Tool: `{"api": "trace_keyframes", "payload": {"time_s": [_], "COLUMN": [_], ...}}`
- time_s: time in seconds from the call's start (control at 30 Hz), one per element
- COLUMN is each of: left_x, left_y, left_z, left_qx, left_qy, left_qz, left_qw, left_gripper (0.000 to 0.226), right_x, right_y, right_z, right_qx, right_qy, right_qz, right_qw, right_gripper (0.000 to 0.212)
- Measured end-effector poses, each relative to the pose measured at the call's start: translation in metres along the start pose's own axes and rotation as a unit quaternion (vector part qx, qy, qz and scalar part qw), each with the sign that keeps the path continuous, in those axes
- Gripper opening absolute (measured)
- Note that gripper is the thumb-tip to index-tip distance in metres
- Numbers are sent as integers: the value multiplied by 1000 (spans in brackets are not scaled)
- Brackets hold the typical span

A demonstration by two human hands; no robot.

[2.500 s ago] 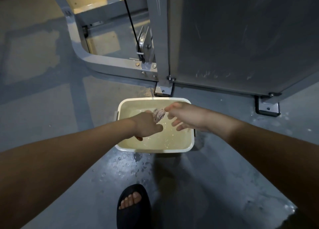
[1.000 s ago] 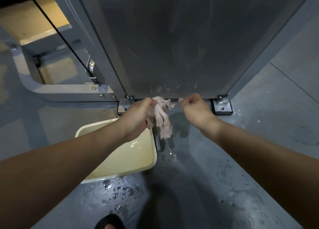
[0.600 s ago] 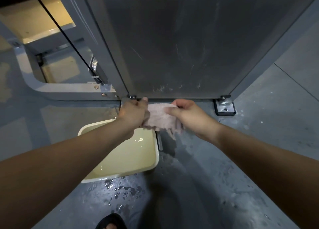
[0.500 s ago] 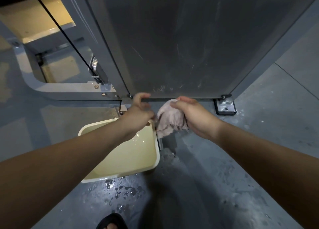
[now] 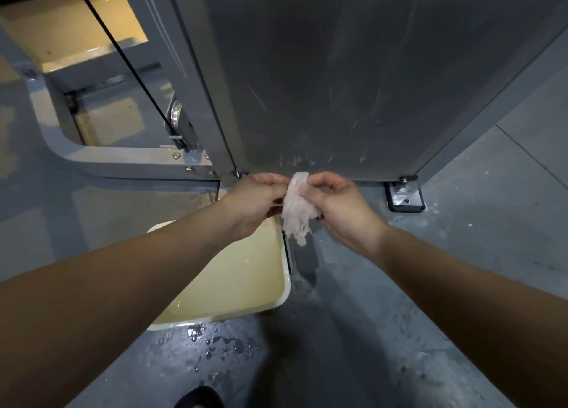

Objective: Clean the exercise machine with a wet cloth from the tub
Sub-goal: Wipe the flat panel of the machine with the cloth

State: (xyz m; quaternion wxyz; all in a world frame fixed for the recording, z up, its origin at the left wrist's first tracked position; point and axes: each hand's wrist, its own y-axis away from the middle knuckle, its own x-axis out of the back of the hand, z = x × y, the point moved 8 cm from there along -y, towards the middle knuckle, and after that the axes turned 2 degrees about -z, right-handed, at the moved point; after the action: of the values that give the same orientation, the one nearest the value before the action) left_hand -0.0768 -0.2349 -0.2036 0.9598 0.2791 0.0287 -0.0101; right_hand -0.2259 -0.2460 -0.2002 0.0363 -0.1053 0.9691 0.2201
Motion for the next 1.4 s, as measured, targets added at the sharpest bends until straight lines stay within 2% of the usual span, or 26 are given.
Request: {"api": "trace_keyframes", "payload": {"time_s": [0.1,0.17,0.33,0.43,0.5,0.63,0.67,0.77,0.83,0.9,1.03,1.17,1.3,1.4], "left_x": [11,24,49,62,71,73,74,76,74,72,70,68,63,66], "left_y": [-7,-14,-44,-58,-67,-73,-73,-77,-77,-75,-75,-73,-72,-71], "left_z": [3,7,18,22,16,10,11,10,9,10,8,10,8,10], "left_qx": [21,26,-25,-70,-79,-86,-88,-82,-89,-97,-95,-105,-94,-109], "left_qy": [-64,-125,-224,-172,-129,-95,-92,-97,-85,-84,-109,-108,-131,-130], "left_qz": [12,29,93,165,205,225,228,254,255,261,262,278,283,283], "left_qw": [998,991,970,969,967,966,965,959,959,957,954,949,945,944], "left_gripper": [16,15,13,26,36,52,52,48,46,45,48,51,53,57], "right_x": [17,22,-8,-23,-24,-22,-24,-24,-17,-13,-11,-7,-14,-6], "right_y": [-18,-32,-71,-88,-96,-97,-98,-103,-105,-107,-105,-109,-107,-111], "right_z": [11,23,44,43,48,66,64,61,67,71,51,58,40,56], "right_qx": [-16,-48,-67,-57,-75,-129,-118,-80,-100,-108,1,-43,19,-41], "right_qy": [-30,-72,-221,-294,-303,-334,-330,-311,-290,-250,-144,-144,-93,-113], "right_qz": [117,161,162,204,229,265,266,268,267,252,271,269,248,266], "right_qw": [993,983,959,932,922,895,898,908,913,929,952,951,964,956], "right_gripper": [21,27,30,19,21,12,11,32,27,10,31,24,19,17]}}
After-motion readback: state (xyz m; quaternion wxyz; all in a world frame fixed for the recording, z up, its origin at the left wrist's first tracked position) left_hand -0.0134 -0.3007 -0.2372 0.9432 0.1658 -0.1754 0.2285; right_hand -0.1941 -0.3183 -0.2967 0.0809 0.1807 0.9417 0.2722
